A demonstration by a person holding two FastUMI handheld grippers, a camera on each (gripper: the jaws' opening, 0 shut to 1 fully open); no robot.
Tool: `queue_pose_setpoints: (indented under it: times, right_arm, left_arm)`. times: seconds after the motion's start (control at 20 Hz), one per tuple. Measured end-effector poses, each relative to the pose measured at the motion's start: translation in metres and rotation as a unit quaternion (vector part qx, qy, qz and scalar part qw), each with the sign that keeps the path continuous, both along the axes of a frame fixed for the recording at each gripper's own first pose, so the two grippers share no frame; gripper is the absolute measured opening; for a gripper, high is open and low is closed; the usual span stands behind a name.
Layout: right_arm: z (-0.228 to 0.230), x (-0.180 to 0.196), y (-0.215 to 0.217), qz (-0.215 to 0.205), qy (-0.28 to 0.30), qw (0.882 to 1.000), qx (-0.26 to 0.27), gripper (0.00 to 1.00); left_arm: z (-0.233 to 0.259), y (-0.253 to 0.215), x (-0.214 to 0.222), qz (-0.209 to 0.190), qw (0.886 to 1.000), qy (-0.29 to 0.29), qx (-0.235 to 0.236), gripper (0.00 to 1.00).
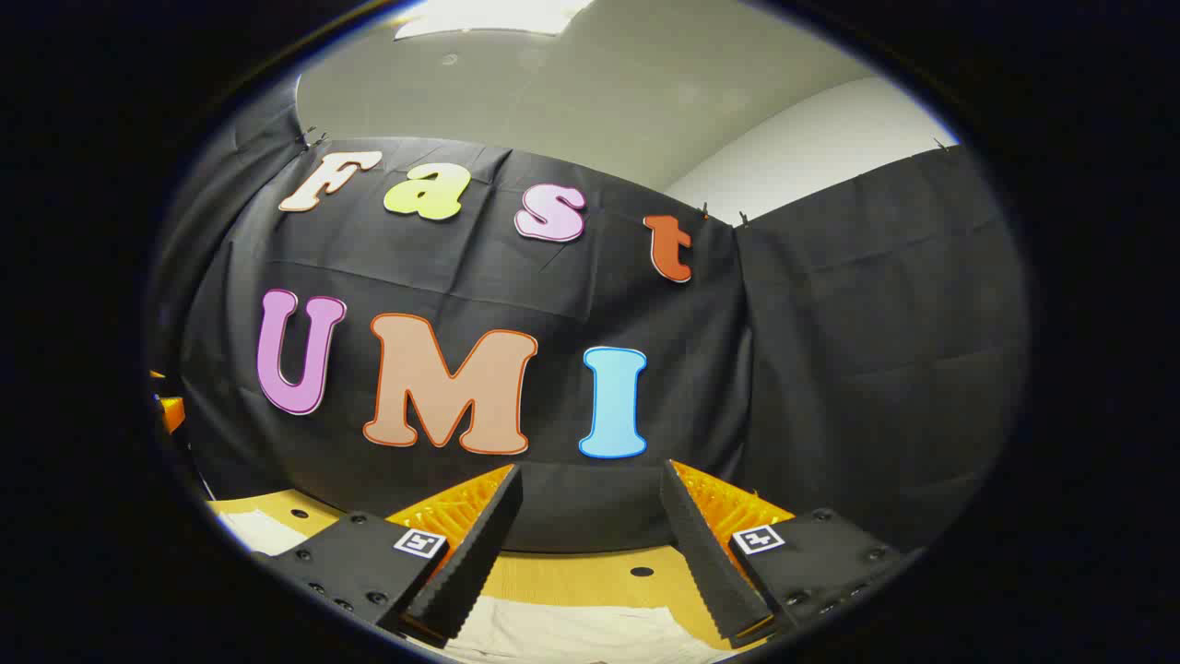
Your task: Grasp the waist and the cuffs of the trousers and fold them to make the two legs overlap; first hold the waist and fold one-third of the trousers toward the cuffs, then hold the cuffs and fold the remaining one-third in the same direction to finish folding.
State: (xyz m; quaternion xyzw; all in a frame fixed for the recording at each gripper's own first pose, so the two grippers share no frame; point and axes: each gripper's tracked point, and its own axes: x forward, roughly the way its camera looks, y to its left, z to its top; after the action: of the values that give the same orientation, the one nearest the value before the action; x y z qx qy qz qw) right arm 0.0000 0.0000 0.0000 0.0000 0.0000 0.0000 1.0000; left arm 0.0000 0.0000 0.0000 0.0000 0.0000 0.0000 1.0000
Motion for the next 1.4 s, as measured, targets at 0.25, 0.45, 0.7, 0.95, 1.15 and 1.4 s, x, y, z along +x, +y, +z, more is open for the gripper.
queue_pose_setpoints:
  times: [0.25, 0.45, 0.7, 0.95, 1.15, 1.4]
  right_arm:
    - [-0.002, 0.000, 0.000, 0.003, 0.000, 1.000, 0.007, 0.96]
    - [-0.009, 0.000, 0.001, 0.008, 0.007, 1.000, 0.010, 0.96]
    - [-0.012, -0.002, 0.008, 0.018, 0.010, 1.000, 0.007, 0.97]
    - [-0.022, -0.004, 0.011, 0.022, 0.018, 1.000, 0.014, 0.96]
    - [-0.030, -0.005, 0.010, 0.021, 0.025, 0.999, 0.019, 0.96]
    - [-0.045, -0.007, 0.009, 0.020, 0.037, 0.999, 0.020, 0.97]
  left_arm:
    - [0.008, -0.001, -0.006, 0.000, 1.000, -0.016, 0.015, 0.93]
    - [0.006, 0.000, -0.006, 0.003, 1.000, -0.013, 0.017, 0.93]
    - [0.001, 0.002, -0.005, 0.010, 1.000, -0.008, 0.022, 0.93]
    - [-0.011, 0.005, -0.003, 0.002, 0.999, -0.002, 0.055, 0.93]
    - [-0.040, 0.016, -0.006, -0.017, 0.990, 0.018, 0.137, 0.92]
    - [-0.095, 0.022, -0.028, -0.041, 0.976, 0.068, 0.203, 0.95]
